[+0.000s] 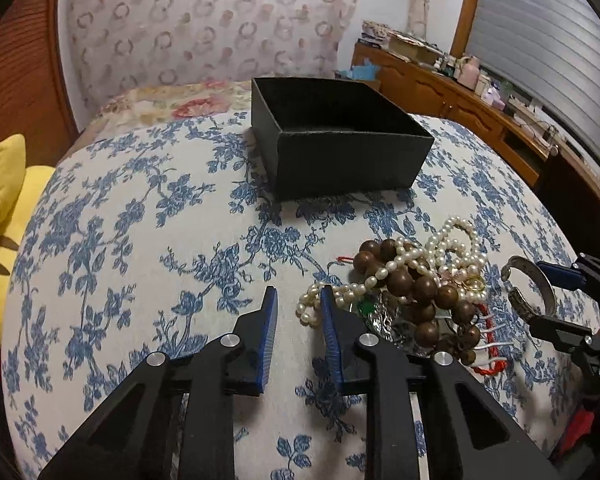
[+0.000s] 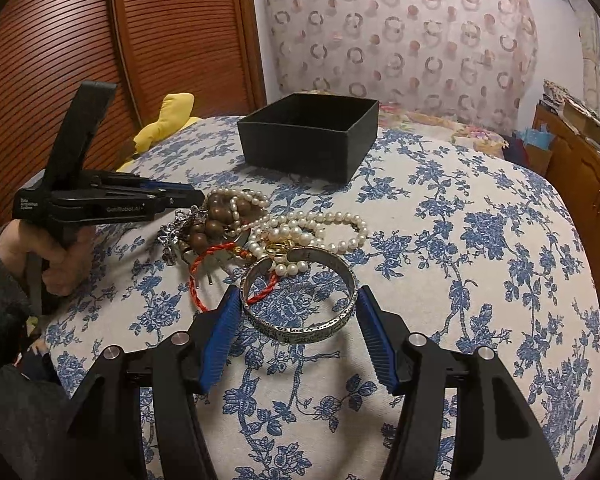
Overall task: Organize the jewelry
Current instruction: 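Close the left tool on the pearl-and-brown-bead strand and lift it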
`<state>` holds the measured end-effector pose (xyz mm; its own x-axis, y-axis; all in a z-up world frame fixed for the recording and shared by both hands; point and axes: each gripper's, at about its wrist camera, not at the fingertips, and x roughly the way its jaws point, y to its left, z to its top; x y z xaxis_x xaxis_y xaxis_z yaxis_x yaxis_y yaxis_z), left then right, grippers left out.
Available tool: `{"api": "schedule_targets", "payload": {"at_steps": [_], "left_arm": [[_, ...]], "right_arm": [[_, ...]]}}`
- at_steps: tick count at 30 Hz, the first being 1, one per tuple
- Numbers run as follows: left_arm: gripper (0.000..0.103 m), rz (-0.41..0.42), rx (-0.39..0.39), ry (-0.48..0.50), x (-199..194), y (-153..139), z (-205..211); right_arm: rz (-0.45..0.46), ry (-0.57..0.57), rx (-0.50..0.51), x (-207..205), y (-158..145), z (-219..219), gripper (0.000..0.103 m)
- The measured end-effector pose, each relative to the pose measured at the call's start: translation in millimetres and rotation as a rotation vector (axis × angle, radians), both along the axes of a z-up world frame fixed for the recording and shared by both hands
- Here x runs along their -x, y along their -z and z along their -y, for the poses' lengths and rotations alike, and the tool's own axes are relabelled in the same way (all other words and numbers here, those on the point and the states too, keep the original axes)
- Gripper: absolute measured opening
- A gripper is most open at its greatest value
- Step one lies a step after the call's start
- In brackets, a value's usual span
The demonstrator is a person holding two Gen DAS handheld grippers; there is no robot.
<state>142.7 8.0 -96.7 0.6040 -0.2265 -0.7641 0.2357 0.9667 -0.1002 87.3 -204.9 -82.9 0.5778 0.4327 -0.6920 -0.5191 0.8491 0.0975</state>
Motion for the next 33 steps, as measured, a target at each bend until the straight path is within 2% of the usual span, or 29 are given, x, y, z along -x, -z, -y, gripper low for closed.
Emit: {"api": "schedule_targets", "payload": {"at_steps": [6, 7, 8, 9, 14, 19, 24, 33], "left_arm": [[0.023, 0.007, -0.034, 0.053, -10, -1, 6], [0.02, 0.005, -0.023, 0.06, -11, 0, 6], [0.009, -0.003, 0.004, 0.085, -11, 0, 6], [0.004, -0.01, 0.02, 0.101, -11, -1, 6], [0.004, -0.006, -0.01, 0.088, -10, -3, 7], [0.003, 0.017, 0.012, 0.036, -13, -11, -8], [0.003, 0.07, 0.047, 0.027, -7, -38, -13], [0.003, 0.204, 0.068, 0.069, 11, -100, 6]], "right_arm": [[-0.003, 0.0, -0.001, 0, 1, 0, 0.061], [-0.003, 0.0, -0.001, 1, 2, 0, 0.061], [-0.004, 0.0, 0.0, 1, 3, 0, 0.061], [-0.006, 0.0, 0.001, 2, 4, 0, 0.061], [-0.005, -0.001, 0.004, 4, 6, -1, 0.061], [-0.003, 0.0, 0.002, 4, 6, 0, 0.061], [0.005, 0.0, -0.003, 3, 2, 1, 0.061], [0.033, 0.003, -0.014, 1, -12, -1, 0.061]]}}
